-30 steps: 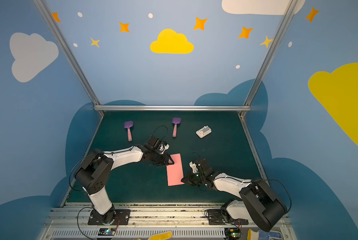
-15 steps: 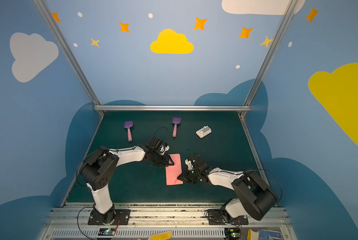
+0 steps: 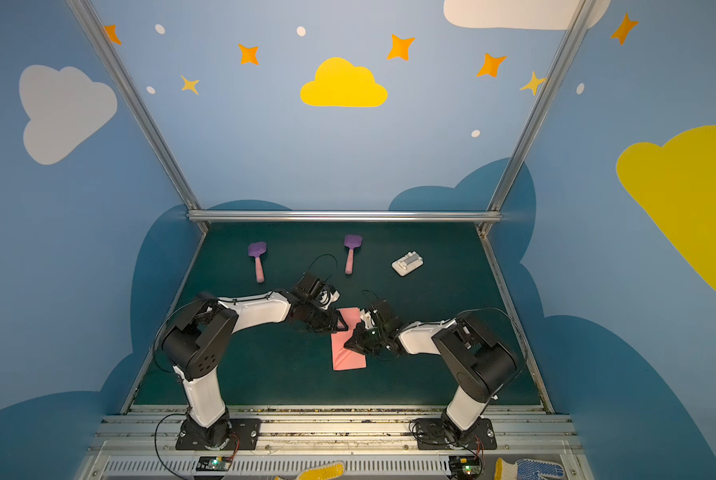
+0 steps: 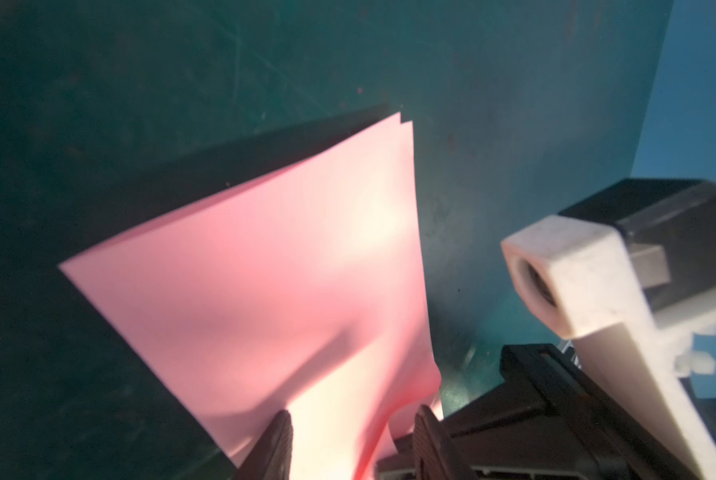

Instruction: Fold a paper plane with a square sheet of paper (fold left side to right side)

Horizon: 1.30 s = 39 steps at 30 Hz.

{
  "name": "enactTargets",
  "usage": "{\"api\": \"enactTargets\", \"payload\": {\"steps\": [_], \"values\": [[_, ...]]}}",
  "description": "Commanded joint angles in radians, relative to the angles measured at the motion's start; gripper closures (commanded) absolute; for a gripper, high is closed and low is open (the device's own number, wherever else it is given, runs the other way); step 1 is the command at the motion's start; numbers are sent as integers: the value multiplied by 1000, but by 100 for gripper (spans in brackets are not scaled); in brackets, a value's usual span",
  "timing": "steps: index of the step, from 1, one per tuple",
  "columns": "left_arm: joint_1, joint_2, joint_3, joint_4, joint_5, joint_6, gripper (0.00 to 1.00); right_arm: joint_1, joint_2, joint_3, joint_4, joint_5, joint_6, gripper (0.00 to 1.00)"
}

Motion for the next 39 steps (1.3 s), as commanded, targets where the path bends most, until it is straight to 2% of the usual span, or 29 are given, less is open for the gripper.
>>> {"api": "enactTargets", "payload": {"steps": [1, 20, 25, 28, 35, 39], "values": [[-3, 32, -2, -36, -16, 23, 52, -4, 29, 25, 34, -8, 4, 100], [-4, 22, -1, -44, -16, 30, 53, -2, 106, 73, 64, -45, 7, 100], [-4, 18, -2, -47, -19, 33, 53, -1, 110, 73, 65, -47, 7, 79], [-4, 17, -3, -44, -17, 29, 53, -1, 111, 71, 67, -48, 7, 73], [8, 6, -4, -29, -17, 7, 53, 1, 113, 69, 64, -47, 7, 69], [46, -16, 5, -8, 5, -22, 53, 1, 123, 68, 66, -51, 7, 74]]}}
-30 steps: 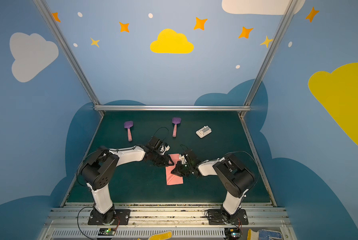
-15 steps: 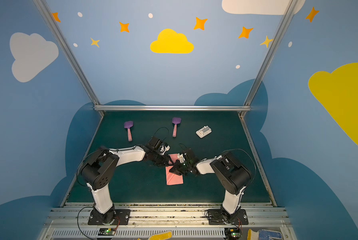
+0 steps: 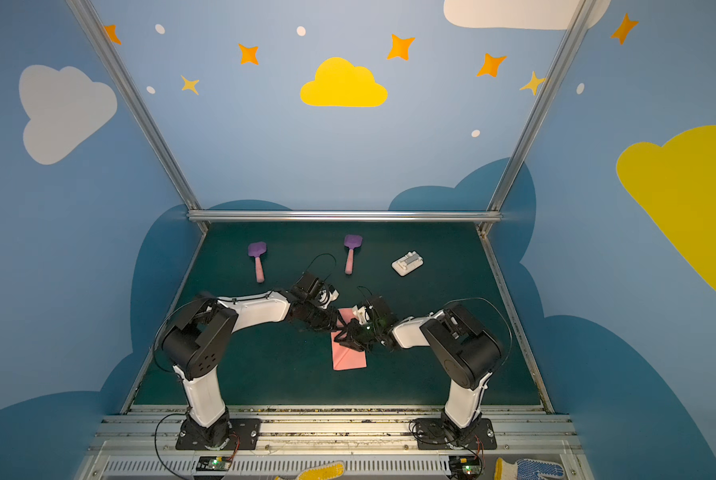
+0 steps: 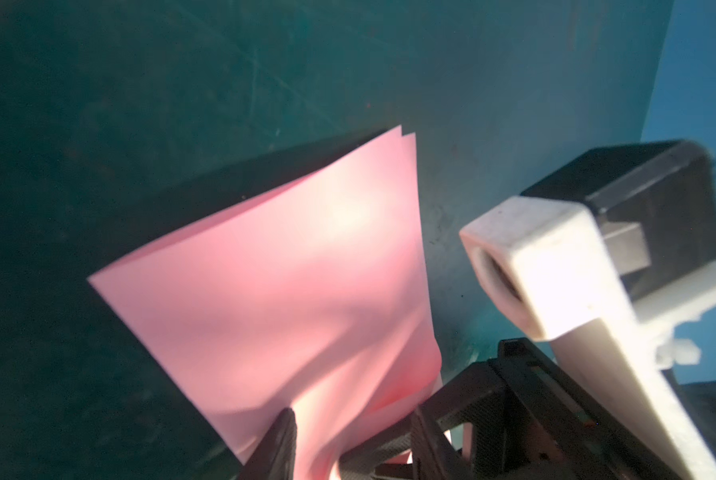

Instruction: Fold a paper plane with a square sheet of paper (fold left side to right side)

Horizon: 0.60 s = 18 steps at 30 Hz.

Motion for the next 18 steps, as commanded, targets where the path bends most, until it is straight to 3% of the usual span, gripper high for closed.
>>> {"api": "enactTargets", "payload": {"steps": [1, 10, 18], "values": [[32, -21, 14, -18, 2, -17, 53, 2, 33, 9, -14, 20, 6, 76], [46, -26, 75, -81, 5, 18, 54, 5, 60, 13, -7, 9, 6, 100], [43, -99, 6, -46, 16, -16, 58, 7, 73, 9, -3, 9, 11, 100]]}}
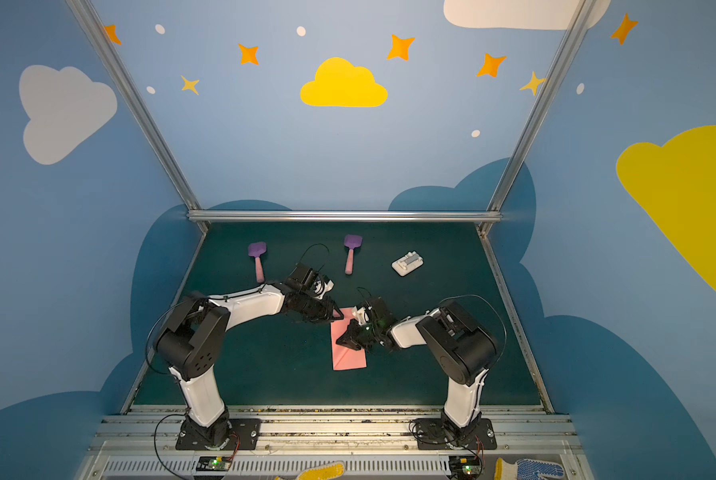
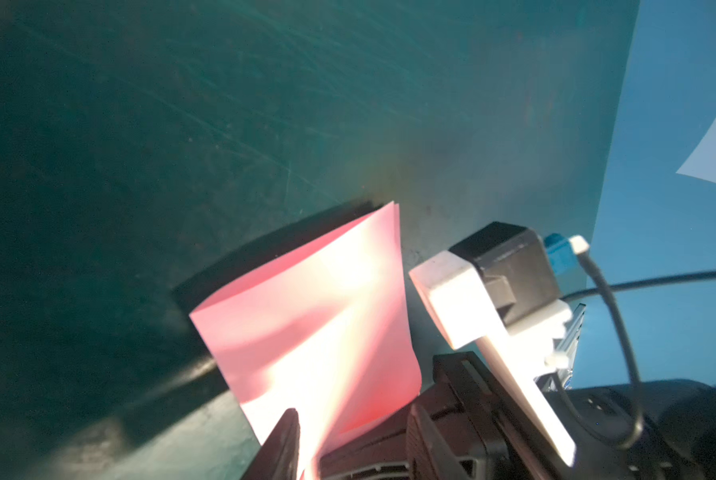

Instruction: Fold a paper plane with a square sheet of paper (fold left side to right side)

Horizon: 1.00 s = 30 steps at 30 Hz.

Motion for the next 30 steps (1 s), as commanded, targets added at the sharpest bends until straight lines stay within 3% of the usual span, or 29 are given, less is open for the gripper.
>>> {"api": "enactTargets", "payload": {"steps": [1, 3, 9, 13, 20, 30], "values": [[-4, -79, -62, 7, 13, -17, 59, 7, 36, 3, -33, 17, 4, 100], [-10, -136, -123, 27, 14, -36, 64, 7, 38, 2, -32, 17, 4, 100], [-63, -305, -316, 80, -11, -107, 96, 8, 50, -1, -37, 20, 5, 100], [-121, -346, -392, 123, -27, -151, 96, 8, 56, -7, -40, 20, 6, 100], [-218, -273, -363, 158, -48, -152, 96, 10, 59, -15, -46, 24, 6, 100], [-238, -155, -278, 143, -82, -107, 96, 13, 58, -14, -53, 26, 4, 100]]}}
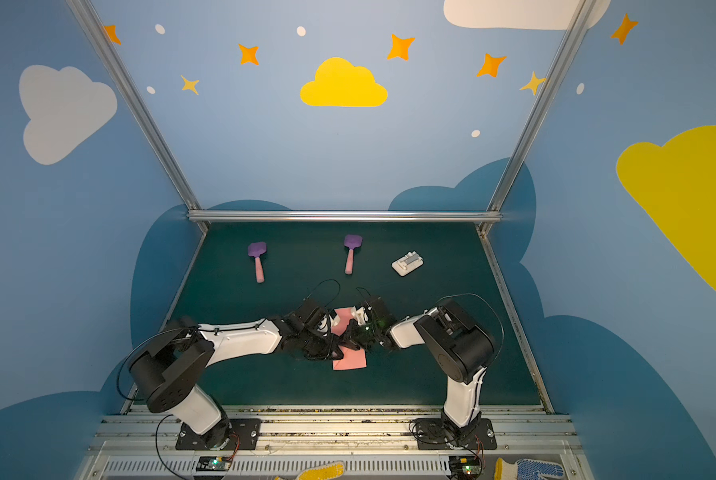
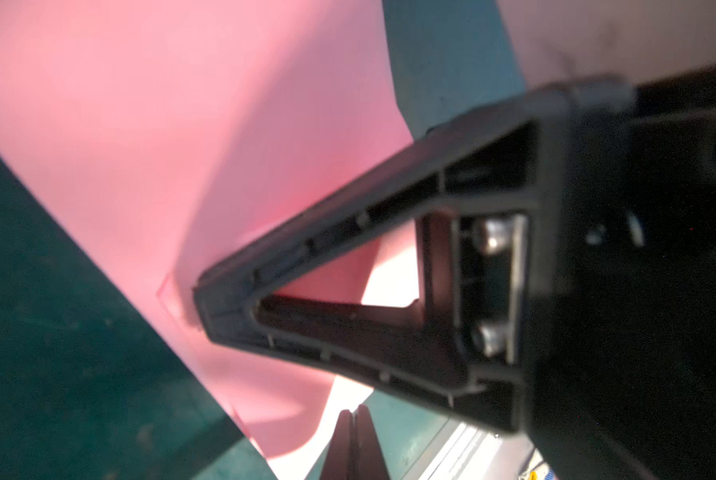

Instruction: Fold a paper plane with a square sheet of paper (fold left side to right side)

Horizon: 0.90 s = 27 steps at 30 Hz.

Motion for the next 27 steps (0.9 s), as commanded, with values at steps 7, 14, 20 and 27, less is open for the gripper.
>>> {"api": "enactTargets", "payload": {"steps": [7, 14, 20, 27], "values": [[1, 32, 9, -4, -39, 37, 96, 13, 43, -11, -86, 34, -6, 100], [1, 35, -22, 19, -42, 28, 96, 15, 49, -10, -79, 32, -4, 100], [3, 43, -48, 42, -42, 19, 96, 17, 42, -2, -86, 28, -3, 100], [2, 46, -73, 61, -47, 8, 96, -7, -8, 87, -157, -13, -52, 100]]}}
